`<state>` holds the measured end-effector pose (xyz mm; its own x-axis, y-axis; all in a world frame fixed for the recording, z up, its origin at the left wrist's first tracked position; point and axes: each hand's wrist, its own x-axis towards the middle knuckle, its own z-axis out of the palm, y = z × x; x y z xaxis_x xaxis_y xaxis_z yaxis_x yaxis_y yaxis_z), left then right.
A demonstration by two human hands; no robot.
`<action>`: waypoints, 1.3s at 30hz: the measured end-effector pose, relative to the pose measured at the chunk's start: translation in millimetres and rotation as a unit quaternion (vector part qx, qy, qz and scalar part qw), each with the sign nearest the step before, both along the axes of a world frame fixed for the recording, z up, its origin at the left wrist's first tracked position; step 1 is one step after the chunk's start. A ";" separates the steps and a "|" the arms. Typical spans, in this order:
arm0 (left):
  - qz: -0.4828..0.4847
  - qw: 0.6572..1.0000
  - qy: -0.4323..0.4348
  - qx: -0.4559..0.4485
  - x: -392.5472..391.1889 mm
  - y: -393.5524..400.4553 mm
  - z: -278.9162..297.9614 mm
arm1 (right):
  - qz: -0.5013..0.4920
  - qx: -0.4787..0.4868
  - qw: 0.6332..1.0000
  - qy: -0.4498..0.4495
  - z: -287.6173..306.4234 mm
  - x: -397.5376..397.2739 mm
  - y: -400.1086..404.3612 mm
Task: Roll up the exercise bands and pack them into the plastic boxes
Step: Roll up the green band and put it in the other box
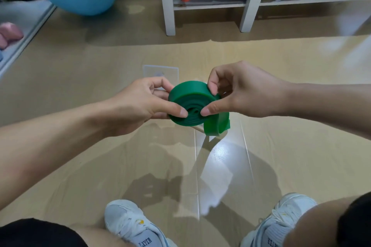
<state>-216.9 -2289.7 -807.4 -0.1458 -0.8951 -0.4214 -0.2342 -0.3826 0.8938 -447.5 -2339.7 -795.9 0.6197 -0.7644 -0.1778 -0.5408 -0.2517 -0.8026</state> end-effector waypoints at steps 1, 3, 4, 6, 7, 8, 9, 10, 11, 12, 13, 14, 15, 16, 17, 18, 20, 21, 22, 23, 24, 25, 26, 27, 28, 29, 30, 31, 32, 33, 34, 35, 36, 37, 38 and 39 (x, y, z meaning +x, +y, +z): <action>-0.018 1.000 -0.025 -0.006 -1.1 0.7 0.2 | 0.003 -0.011 1.000 0.023 1.7 1.6 0.7; -0.080 0.985 -0.145 -0.048 -6.5 1.8 2.9 | 0.023 -0.065 0.993 0.091 3.6 5.9 4.7; -0.108 0.968 -0.214 -0.074 -11.5 3.2 4.6 | 0.038 -0.104 0.985 0.129 3.1 8.7 7.8; -0.131 0.936 -0.302 -0.123 -22.5 5.0 6.3 | 0.067 -0.165 0.967 0.183 0.4 14.2 16.2; -0.132 0.927 -0.323 -0.139 -26.8 5.2 6.0 | 0.077 -0.185 0.960 0.197 -0.8 16.5 20.2; -0.132 0.921 -0.336 -0.148 -29.4 5.3 5.1 | 0.086 -0.200 0.954 0.204 -1.4 17.9 22.8; -0.132 0.920 -0.338 -0.150 -29.9 5.2 3.9 | 0.095 -0.207 0.952 0.205 -1.8 18.3 23.6; -0.131 0.925 -0.327 -0.143 -28.5 4.6 2.9 | 0.103 -0.205 0.953 0.200 -2.4 18.1 23.1; -0.127 0.935 -0.303 -0.131 -26.0 4.0 2.4 | 0.106 -0.193 0.957 0.188 -3.0 17.4 21.2; -0.121 0.948 -0.273 -0.115 -22.3 3.1 2.7 | 0.102 -0.172 0.965 0.168 -3.0 16.2 18.2; -0.111 0.959 -0.242 -0.100 -18.6 2.3 4.4 | 0.092 -0.142 0.975 0.142 -2.6 13.9 14.6; -0.098 0.969 -0.210 -0.088 -15.3 1.9 7.0 | 0.078 -0.109 0.985 0.111 -2.1 10.9 10.7; -0.085 0.977 -0.181 -0.081 -12.1 1.4 9.6 | 0.065 -0.082 0.991 0.082 -1.9 7.3 6.7; -0.069 0.983 -0.153 -0.078 -9.2 0.5 11.0 | 0.054 -0.063 0.995 0.058 -2.0 3.8 2.9; -0.052 0.988 -0.126 -0.078 -6.4 -0.3 11.6 | 0.044 -0.050 0.997 0.039 -2.2 0.7 -0.3; -0.038 0.991 -0.100 -0.081 -3.4 -1.1 11.2 | 0.035 -0.039 0.998 0.023 -2.5 -1.4 -2.6; -0.021 0.995 -0.058 -0.082 1.3 -2.1 7.3 | 0.019 -0.024 1.000 -0.006 -4.0 -2.9 -4.2; -0.017 0.996 -0.041 -0.078 3.1 -2.0 4.5 | 0.013 -0.023 1.000 -0.015 -4.6 -2.7 -4.0; -0.015 0.997 -0.031 -0.071 4.6 -1.8 1.8 | 0.010 -0.022 1.000 -0.018 -4.2 -2.2 -3.3; -0.017 0.997 -0.029 -0.065 4.9 -1.1 0.3 | 0.011 -0.020 1.000 -0.012 -2.8 -1.4 -2.4; -0.024 0.997 -0.039 -0.062 3.9 -0.1 -0.4 | 0.013 -0.018 1.000 -0.002 -0.5 -0.5 -1.6; -0.039 0.995 -0.063 -0.065 2.0 0.9 -0.1 | 0.018 -0.019 1.000 0.012 2.1 0.4 -0.5; -0.064 0.989 -0.107 -0.073 -1.5 1.5 0.7 | 0.027 -0.028 0.999 0.031 4.1 1.6 1.1; -0.093 0.978 -0.164 -0.087 -5.7 1.8 1.9 | 0.041 -0.048 0.996 0.060 5.6 3.1 3.1; -0.118 0.963 -0.221 -0.103 -10.7 2.9 3.0 | 0.058 -0.076 0.991 0.094 5.9 5.3 5.6; -0.134 0.949 -0.262 -0.118 -15.7 3.9 4.0 | 0.074 -0.103 0.984 0.126 5.6 7.8 8.7; -0.141 0.940 -0.283 -0.126 -19.6 4.6 4.7 | 0.090 -0.123 0.977 0.152 4.8 10.1 12.0; -0.145 0.937 -0.291 -0.129 -22.8 5.2 5.0 | 0.102 -0.133 0.971 0.170 3.9 11.8 14.5; -0.149 0.937 -0.290 -0.127 -24.1 5.5 4.4 | 0.108 -0.136 0.968 0.179 3.0 12.8 15.9; -0.147 0.942 -0.278 -0.118 -23.8 5.4 3.8 | 0.110 -0.132 0.969 0.180 2.5 13.3 16.5; -0.136 0.952 -0.255 -0.101 -22.5 5.3 3.4 | 0.111 -0.124 0.971 0.172 2.2 13.2 16.1; -0.122 0.963 -0.227 -0.079 -20.3 5.0 3.0 | 0.113 -0.113 0.975 0.158 2.1 13.0 15.2; -0.107 0.972 -0.200 -0.058 -18.2 4.7 3.4 | 0.112 -0.101 0.979 0.137 1.8 12.2 13.2; -0.090 0.979 -0.176 -0.042 -15.8 4.4 4.3 | 0.103 -0.090 0.984 0.114 1.6 11.0 10.8; -0.075 0.984 -0.156 -0.031 -13.4 4.0 5.2 | 0.088 -0.078 0.989 0.094 1.1 9.2 8.2; -0.061 0.988 -0.137 -0.026 -11.6 3.4 5.9 | 0.073 -0.069 0.992 0.080 1.0 6.5 5.7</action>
<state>-228.5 -2286.3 -801.5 -0.1402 -0.8991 -0.4147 -0.5122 -0.2926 0.8075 -441.0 -2334.0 -794.8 0.6971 -0.6932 -0.1830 -0.6088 -0.4375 -0.6618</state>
